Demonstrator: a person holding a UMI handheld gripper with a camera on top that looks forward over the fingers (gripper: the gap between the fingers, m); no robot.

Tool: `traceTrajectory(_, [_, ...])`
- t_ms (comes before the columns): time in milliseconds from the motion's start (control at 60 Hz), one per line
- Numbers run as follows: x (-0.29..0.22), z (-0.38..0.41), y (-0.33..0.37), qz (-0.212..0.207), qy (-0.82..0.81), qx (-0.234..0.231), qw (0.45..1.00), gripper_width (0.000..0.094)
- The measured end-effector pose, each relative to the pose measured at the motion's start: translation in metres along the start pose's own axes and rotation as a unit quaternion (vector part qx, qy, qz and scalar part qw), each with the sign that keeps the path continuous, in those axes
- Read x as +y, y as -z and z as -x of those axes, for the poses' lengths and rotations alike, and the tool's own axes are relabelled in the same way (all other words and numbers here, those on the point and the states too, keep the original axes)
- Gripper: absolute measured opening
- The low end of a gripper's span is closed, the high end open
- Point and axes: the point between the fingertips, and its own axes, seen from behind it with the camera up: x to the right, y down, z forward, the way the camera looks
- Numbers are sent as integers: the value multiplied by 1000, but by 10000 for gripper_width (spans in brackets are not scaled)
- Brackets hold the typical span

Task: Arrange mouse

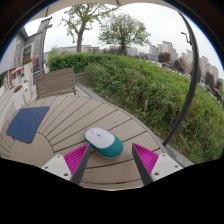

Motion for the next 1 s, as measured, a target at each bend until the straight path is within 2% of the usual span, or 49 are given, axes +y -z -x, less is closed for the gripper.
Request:
traceTrajectory(433, [-23,-13,-39,12,-20,-3,1000,854])
traceTrajectory(483, [-22,-10,-40,12,-29,-8,999,807])
traceTrajectory(500, [-22,-11,-40,11,-29,-7,999,763])
traceTrajectory(517, [-23,-10,-38,11,-26,-10,1000,645])
traceTrajectory(533, [-20,-11,-37,15,-24,-8,1000,462])
traceTrajectory(583, [-21,-24,-37,20,-13,27,999,437])
traceTrajectory(683, [-27,-14,-30,41,-36,7,999,413])
traceTrajectory(767, [-60,2,-15,20,-32,-1,999,413])
traceTrajectory(850, [-109,39,1,-6,-28,-31,999,412])
traceTrajectory(1000, [-181,153,34,-40,-23,-108,993,412])
